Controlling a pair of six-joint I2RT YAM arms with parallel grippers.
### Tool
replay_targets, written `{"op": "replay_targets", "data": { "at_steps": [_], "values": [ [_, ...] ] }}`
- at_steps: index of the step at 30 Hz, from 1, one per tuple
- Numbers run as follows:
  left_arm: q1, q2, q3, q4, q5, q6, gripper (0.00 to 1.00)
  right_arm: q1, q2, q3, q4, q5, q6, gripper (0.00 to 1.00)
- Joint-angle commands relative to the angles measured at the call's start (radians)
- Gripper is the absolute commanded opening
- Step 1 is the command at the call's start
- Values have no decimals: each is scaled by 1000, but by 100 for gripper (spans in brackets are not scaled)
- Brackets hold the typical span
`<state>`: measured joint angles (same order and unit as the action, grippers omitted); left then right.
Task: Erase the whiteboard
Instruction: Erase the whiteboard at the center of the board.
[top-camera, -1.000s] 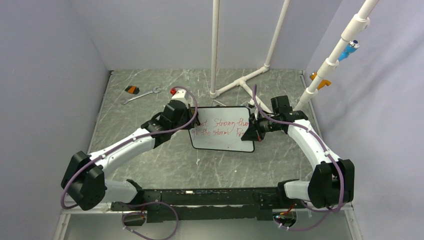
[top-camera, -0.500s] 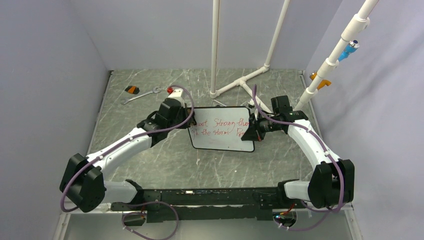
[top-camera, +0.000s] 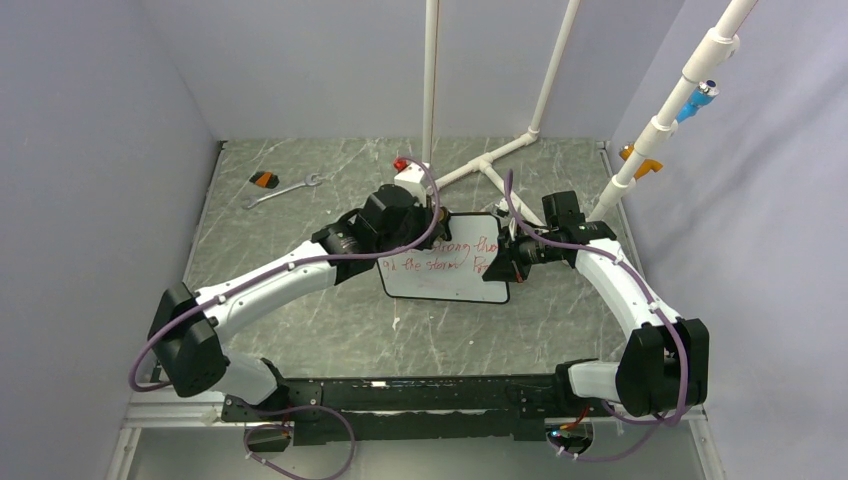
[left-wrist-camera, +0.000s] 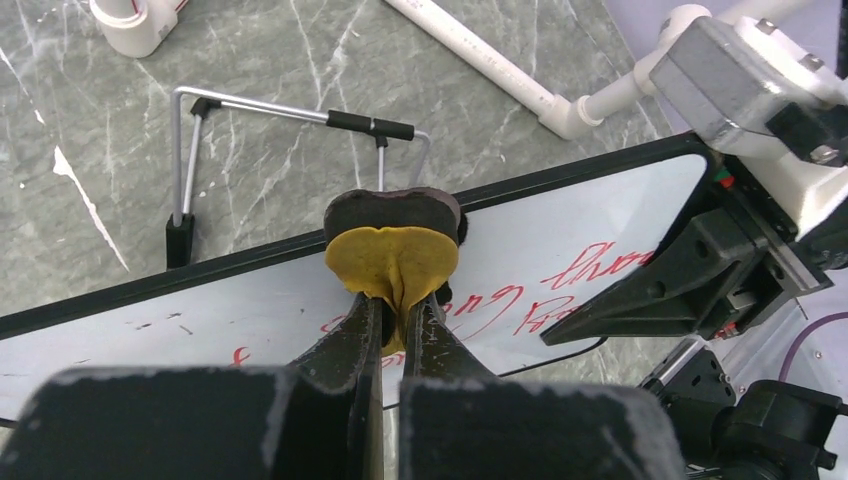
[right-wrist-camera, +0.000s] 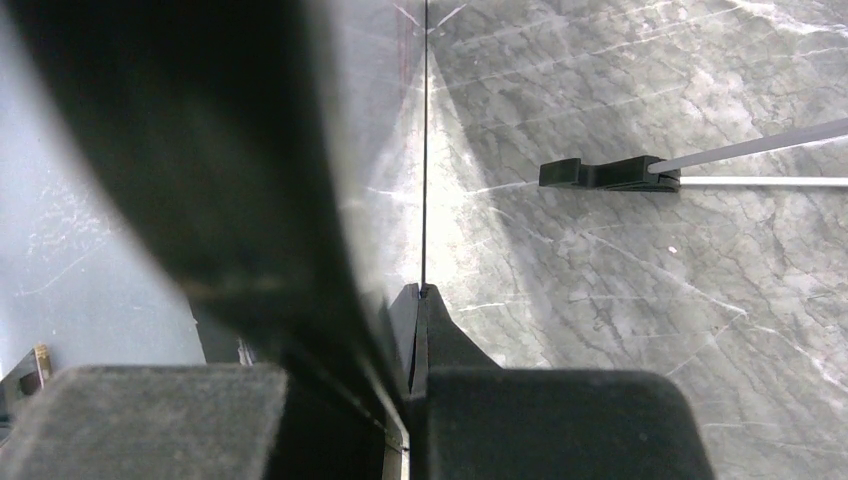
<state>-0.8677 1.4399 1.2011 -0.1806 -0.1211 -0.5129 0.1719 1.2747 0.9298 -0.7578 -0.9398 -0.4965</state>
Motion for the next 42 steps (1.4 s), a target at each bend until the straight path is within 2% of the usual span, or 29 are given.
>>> {"op": "replay_targets", "data": {
  "at_steps": [1,7,12,19,27,31,36,42],
  "values": [
    [66,-7,-57,18,-52,5,0,14,-27,7,-9,-17,-64,0],
    [234,-99,-214,29,-62,7,0,14,-29,9,-11,-19,-64,0],
    [310,-133,-289,60,-23,27,0,14,-27,7,-8,-18,-64,0],
    [284,-152,-306,156,150,36,0,13,-19,6,-5,-13,-60,0],
    [94,-94,-198,159,135,39,0,12,-11,6,-5,-11,-60,0],
    [41,-41,-122,135,124,40,0,12,-13,4,-4,-10,-59,0],
    [58,-49,-127,84,13,58,0,10,-21,4,-5,-11,-61,0],
    [216,-147,-279,89,31,45,0,10,-24,6,-7,-16,-63,0]
  ]
}}
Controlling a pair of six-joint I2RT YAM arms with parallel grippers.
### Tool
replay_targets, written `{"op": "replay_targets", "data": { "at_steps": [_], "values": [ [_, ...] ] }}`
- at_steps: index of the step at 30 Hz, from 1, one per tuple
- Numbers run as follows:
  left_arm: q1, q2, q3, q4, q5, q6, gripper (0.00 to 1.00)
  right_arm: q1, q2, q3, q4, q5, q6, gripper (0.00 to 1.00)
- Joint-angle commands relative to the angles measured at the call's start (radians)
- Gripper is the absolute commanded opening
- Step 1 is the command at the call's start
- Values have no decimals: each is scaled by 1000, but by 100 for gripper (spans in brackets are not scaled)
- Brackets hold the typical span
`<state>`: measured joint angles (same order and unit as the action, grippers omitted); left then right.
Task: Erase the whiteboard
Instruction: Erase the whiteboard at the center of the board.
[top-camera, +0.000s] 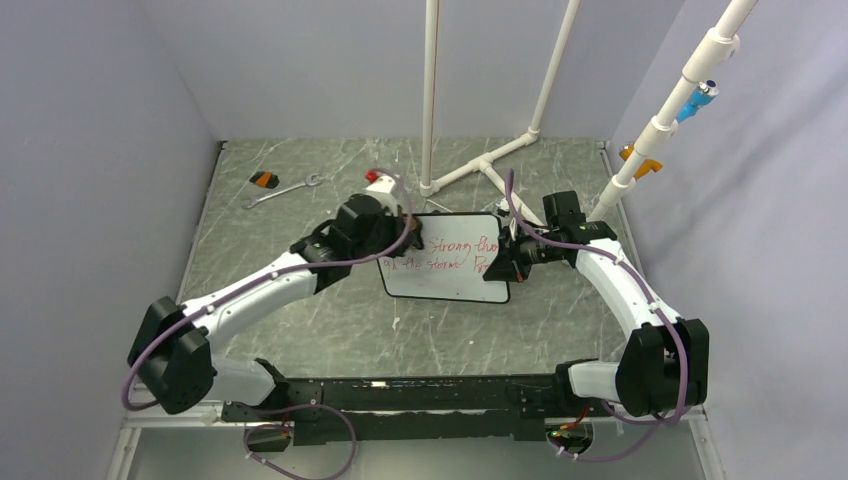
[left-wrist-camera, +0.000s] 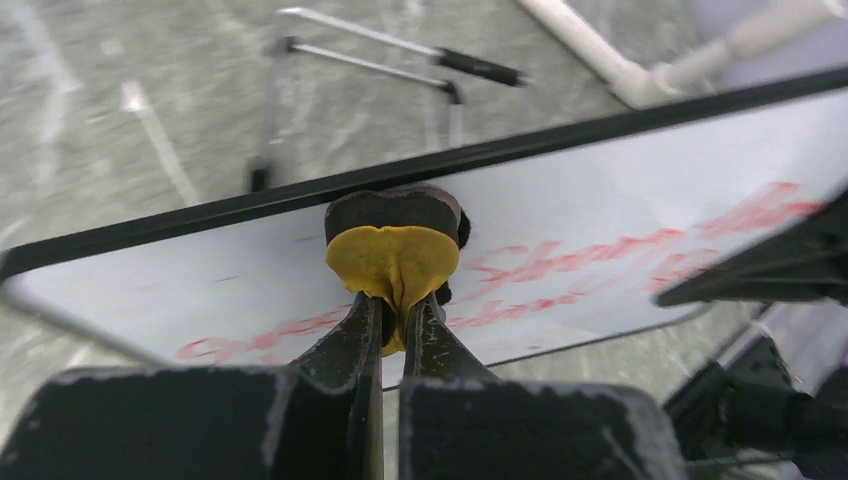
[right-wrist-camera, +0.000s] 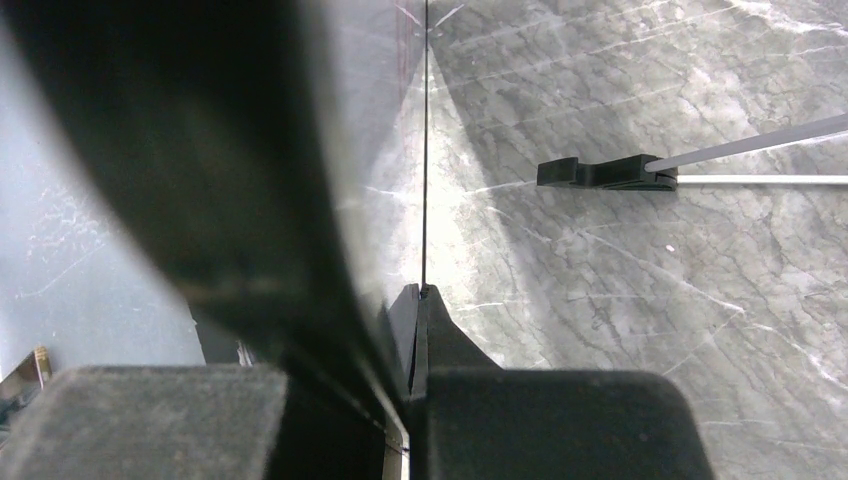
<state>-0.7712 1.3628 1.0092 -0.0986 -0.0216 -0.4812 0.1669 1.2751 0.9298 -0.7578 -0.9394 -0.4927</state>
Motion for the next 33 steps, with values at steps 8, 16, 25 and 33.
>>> {"op": "replay_targets", "data": {
  "at_steps": [8,16,25,33],
  "values": [
    [202,-96,-156,18,-15,32,0,13,-21,4,-5,-13,-65,0],
    [188,-160,-235,196,197,84,0,12,-11,6,-3,-12,-62,0],
    [186,-266,-310,245,212,76,0,9,-16,3,10,-7,-46,0],
    [208,-432,-445,288,187,62,0,9,-22,1,18,-9,-37,0]
  ]
}}
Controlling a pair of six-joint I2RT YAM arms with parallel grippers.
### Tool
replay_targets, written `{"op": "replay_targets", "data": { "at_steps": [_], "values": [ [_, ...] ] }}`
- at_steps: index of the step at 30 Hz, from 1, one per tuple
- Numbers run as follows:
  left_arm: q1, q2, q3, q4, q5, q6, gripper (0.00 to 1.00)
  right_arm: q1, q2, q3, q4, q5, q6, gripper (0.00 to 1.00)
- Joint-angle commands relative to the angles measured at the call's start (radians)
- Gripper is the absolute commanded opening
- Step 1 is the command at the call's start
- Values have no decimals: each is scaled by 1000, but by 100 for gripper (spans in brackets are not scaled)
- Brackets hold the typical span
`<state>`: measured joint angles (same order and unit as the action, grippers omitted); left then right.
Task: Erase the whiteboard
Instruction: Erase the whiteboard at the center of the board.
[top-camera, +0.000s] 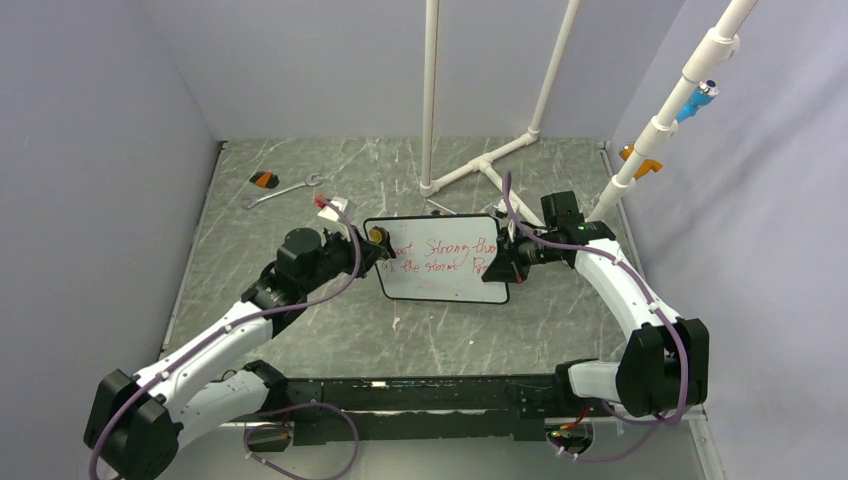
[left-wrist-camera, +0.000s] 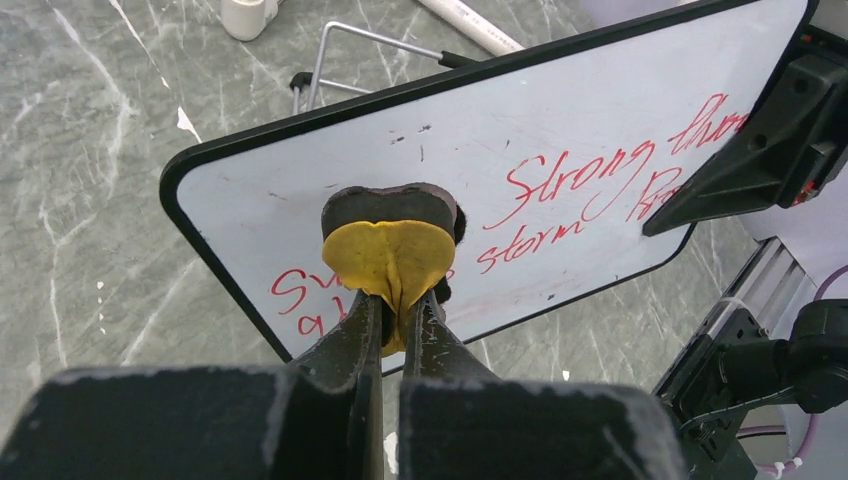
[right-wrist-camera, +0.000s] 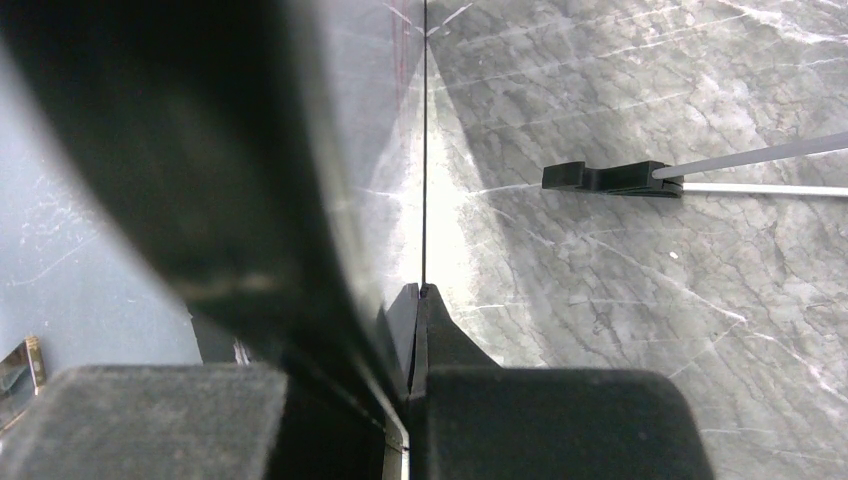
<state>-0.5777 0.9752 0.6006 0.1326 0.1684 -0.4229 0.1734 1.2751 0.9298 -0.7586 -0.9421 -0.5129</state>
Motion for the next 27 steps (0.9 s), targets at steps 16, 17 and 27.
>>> {"op": "replay_targets", "data": {
  "at_steps": [16,17,27],
  "values": [
    [18,-75,-244,231,-6,77,0,2,-24,-3,28,2,-10,0],
    [18,-75,-252,248,-2,81,0,3,-23,-3,28,2,-9,0],
    [-8,-83,-290,308,11,173,0,4,-19,-5,32,8,-7,0]
  ]
}}
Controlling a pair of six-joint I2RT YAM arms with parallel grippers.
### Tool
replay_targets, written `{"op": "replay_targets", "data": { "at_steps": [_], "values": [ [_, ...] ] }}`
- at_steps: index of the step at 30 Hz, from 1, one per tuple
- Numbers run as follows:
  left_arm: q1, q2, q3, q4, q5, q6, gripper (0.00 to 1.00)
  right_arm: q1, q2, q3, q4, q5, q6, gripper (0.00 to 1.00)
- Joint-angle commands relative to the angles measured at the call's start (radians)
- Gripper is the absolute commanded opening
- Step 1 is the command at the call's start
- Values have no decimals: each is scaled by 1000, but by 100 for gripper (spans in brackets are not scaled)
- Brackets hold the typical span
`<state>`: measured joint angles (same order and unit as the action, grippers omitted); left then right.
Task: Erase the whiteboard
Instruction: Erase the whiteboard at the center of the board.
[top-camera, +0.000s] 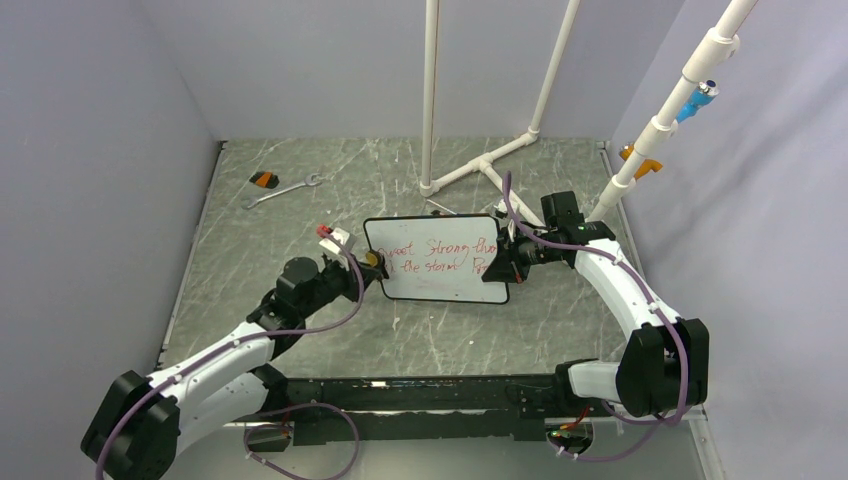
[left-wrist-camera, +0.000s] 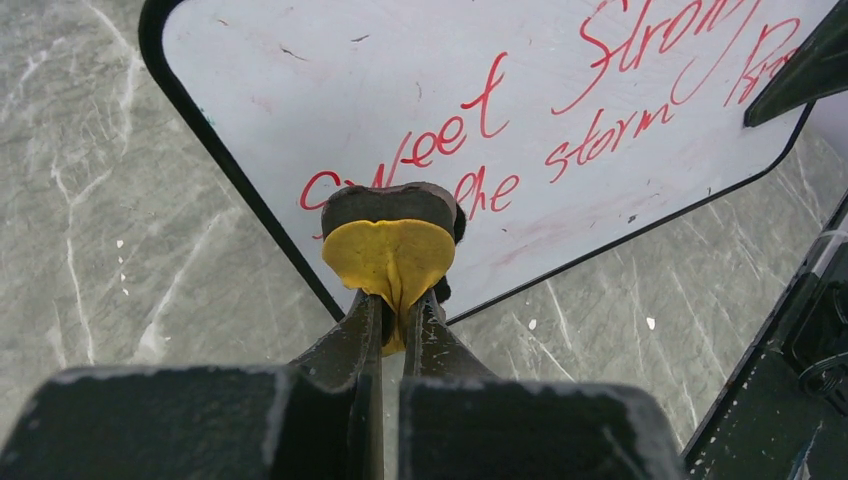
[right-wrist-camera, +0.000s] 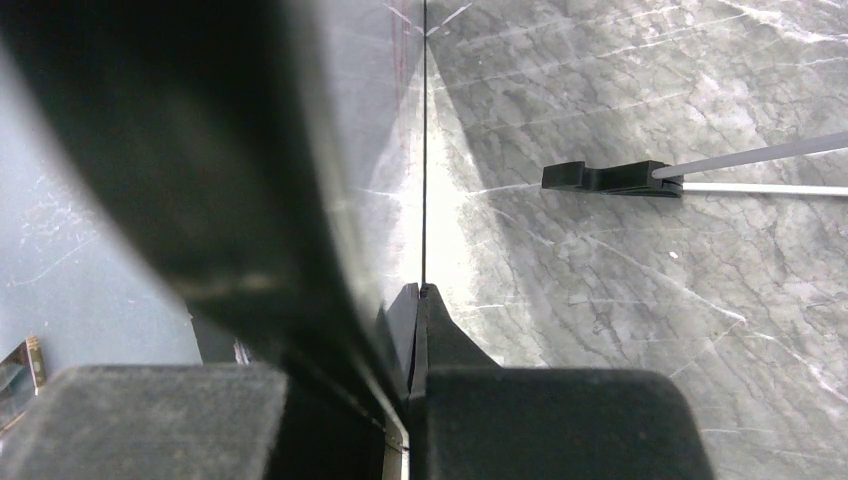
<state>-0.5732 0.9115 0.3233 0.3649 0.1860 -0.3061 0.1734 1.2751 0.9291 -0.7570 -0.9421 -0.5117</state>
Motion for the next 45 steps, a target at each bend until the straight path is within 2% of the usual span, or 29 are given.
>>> {"op": "replay_targets", "data": {
  "at_steps": [1,9,14,17,21,24,28,45],
  "values": [
    [-18,-16,-15,89,-10,63,0,2,-19,-5,32,8,-9,0],
    [-131,103,52,97,-152,194,0,3,-19,-4,33,9,-7,0],
    [-144,146,72,67,-344,211,0,1,-18,-4,32,7,-8,0],
    [-137,131,76,66,-400,215,0,1,-15,-3,31,3,-10,0],
    [-79,138,109,35,-354,177,0,1,-17,-2,31,4,-9,0],
    [-40,122,167,-99,-303,131,0,0,-24,-6,32,7,-7,0],
    [-35,114,203,-157,-261,137,0,-1,-19,-3,30,3,-10,0],
    [-54,290,338,-230,-157,108,0,-2,-16,-3,27,0,-14,0]
  ]
}}
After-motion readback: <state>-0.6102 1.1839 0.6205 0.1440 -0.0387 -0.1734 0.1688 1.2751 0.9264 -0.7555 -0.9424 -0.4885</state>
